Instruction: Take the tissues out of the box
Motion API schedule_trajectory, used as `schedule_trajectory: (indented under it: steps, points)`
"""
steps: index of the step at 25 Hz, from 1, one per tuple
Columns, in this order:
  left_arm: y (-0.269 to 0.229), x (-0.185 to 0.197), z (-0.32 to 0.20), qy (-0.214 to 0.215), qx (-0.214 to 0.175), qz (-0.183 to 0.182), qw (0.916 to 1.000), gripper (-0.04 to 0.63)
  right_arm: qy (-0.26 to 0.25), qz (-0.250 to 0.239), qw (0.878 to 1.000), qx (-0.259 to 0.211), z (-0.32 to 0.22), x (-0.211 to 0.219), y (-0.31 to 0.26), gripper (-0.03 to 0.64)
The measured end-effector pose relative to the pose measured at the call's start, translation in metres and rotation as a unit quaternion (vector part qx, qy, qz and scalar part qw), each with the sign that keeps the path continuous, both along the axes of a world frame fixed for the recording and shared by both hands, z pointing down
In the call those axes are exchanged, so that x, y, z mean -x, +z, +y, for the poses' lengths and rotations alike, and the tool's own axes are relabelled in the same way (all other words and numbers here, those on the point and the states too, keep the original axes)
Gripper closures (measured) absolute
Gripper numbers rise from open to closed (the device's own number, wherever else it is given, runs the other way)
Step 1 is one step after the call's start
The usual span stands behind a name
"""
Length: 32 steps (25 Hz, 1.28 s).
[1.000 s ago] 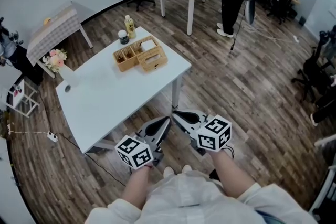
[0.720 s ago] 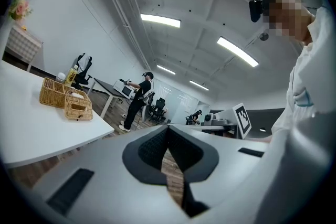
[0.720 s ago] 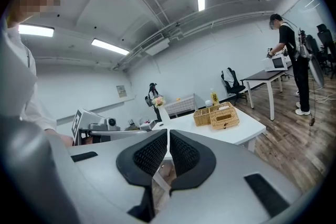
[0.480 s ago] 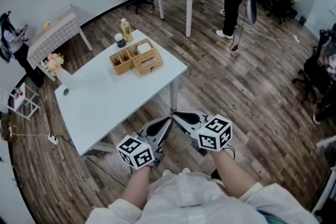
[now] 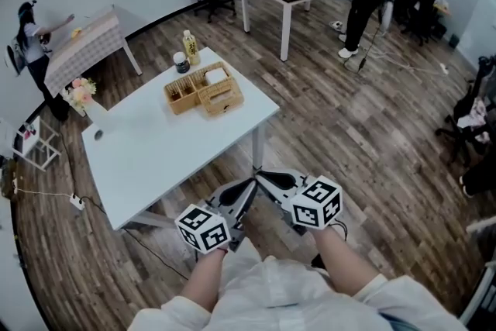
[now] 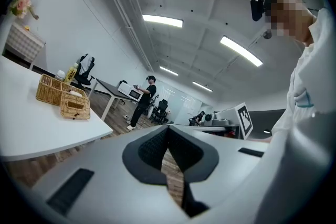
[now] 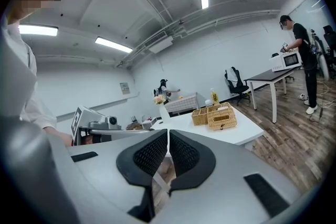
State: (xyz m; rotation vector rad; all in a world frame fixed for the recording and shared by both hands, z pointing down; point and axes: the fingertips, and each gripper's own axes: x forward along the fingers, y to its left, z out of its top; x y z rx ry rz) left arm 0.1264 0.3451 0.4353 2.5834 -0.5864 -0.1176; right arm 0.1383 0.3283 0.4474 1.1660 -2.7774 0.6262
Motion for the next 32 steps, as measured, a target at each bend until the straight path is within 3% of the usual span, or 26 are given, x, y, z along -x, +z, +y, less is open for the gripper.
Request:
schedule_trajectory:
  steps: [14, 32]
  points:
    - [0.005, 0.017, -0.095, -0.008, 0.000, 0.007, 0.9999, 0.594, -0.007, 0.004, 1.000, -0.006, -0.095, 0.017, 0.005, 0.581]
    - [0.011, 0.071, -0.287, 0.018, 0.019, 0.000, 0.9996, 0.594, 0.011, -0.011, 1.000, 0.023, -0.287, 0.071, 0.013, 0.581]
